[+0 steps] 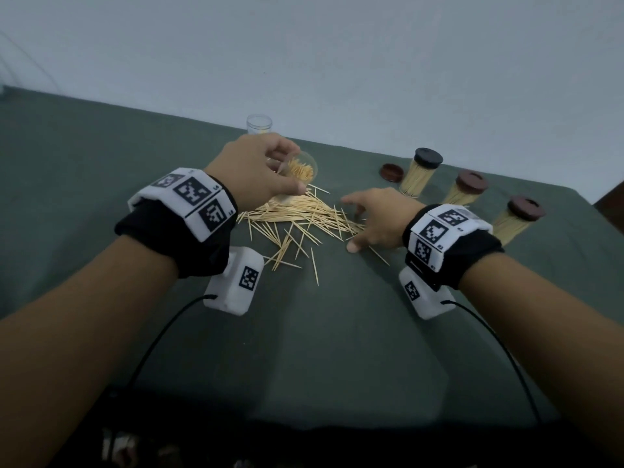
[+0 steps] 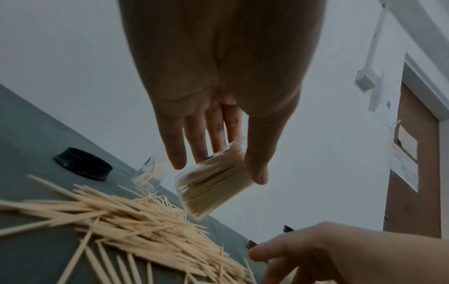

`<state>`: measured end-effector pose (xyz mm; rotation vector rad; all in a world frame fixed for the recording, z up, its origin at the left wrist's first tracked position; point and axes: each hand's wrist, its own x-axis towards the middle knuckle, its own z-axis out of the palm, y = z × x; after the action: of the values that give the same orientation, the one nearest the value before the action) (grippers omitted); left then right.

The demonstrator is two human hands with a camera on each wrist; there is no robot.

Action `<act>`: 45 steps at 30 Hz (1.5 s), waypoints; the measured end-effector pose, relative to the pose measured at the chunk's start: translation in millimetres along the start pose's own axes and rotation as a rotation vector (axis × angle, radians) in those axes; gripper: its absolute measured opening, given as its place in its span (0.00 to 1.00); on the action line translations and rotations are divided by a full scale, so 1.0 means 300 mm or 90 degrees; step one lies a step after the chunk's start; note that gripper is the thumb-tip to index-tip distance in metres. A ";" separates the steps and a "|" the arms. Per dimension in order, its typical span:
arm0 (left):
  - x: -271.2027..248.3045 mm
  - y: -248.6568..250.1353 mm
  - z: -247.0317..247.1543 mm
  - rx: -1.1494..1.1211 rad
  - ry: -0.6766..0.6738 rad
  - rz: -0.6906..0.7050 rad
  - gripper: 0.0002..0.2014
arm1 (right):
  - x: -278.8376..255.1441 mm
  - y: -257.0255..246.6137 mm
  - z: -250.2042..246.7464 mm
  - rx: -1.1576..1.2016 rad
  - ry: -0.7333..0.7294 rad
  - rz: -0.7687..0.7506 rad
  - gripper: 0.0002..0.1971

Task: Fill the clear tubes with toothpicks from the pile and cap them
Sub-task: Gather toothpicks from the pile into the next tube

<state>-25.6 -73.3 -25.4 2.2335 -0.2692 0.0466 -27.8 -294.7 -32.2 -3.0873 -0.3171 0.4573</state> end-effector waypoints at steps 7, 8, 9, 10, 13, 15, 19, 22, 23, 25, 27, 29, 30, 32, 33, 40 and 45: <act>0.000 -0.015 -0.023 0.013 0.007 -0.008 0.27 | 0.096 -0.088 0.009 0.054 0.071 -0.061 0.36; 0.002 -0.018 -0.024 0.011 0.010 -0.011 0.27 | 0.109 -0.098 0.009 0.052 0.072 -0.066 0.35; 0.004 -0.020 -0.024 0.009 0.013 -0.013 0.26 | 0.119 -0.106 0.009 0.050 0.075 -0.070 0.34; 0.006 -0.022 -0.024 0.008 0.016 -0.016 0.26 | 0.129 -0.112 0.009 0.050 0.079 -0.071 0.32; 0.012 -0.027 -0.022 0.008 0.019 -0.018 0.26 | 0.147 -0.119 0.009 0.063 0.098 -0.077 0.24; 0.015 -0.030 -0.022 0.012 0.021 -0.019 0.27 | 0.155 -0.123 0.009 0.064 0.110 -0.083 0.20; 0.016 -0.035 -0.020 0.021 0.023 -0.016 0.27 | 0.159 -0.115 0.007 0.056 0.127 -0.091 0.17; 0.015 -0.034 -0.017 0.025 0.021 -0.019 0.28 | 0.156 -0.103 0.006 0.065 0.139 -0.097 0.14; 0.015 -0.033 -0.016 0.023 0.020 -0.021 0.28 | 0.155 -0.101 0.006 0.065 0.139 -0.098 0.14; 0.014 -0.033 -0.018 0.024 0.020 -0.022 0.28 | 0.156 -0.099 0.010 0.064 0.129 -0.091 0.15; 0.013 -0.033 -0.022 0.033 0.021 -0.018 0.28 | 0.155 -0.095 0.012 0.076 0.109 -0.080 0.19; 0.012 -0.034 -0.026 0.039 0.023 -0.018 0.28 | 0.152 -0.090 0.006 0.085 0.091 -0.070 0.24; 0.012 -0.035 -0.029 0.039 0.025 -0.019 0.28 | 0.151 -0.090 0.001 0.081 0.085 -0.064 0.27; 0.012 -0.033 -0.030 0.035 0.025 -0.021 0.28 | 0.153 -0.092 -0.006 0.067 0.079 -0.064 0.30; 0.013 -0.032 -0.030 0.033 0.025 -0.020 0.28 | 0.155 -0.095 -0.007 0.067 0.082 -0.068 0.29; 0.012 -0.031 -0.033 0.035 0.028 -0.022 0.28 | 0.173 -0.139 -0.006 0.054 0.112 -0.097 0.21; 0.011 -0.031 -0.030 0.044 0.026 -0.022 0.28 | 0.178 -0.128 0.000 0.053 0.137 -0.123 0.16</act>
<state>-20.0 -61.2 -26.5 2.3019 -0.2098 0.0850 14.5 -246.4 -46.3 -2.9482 -0.5683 0.1280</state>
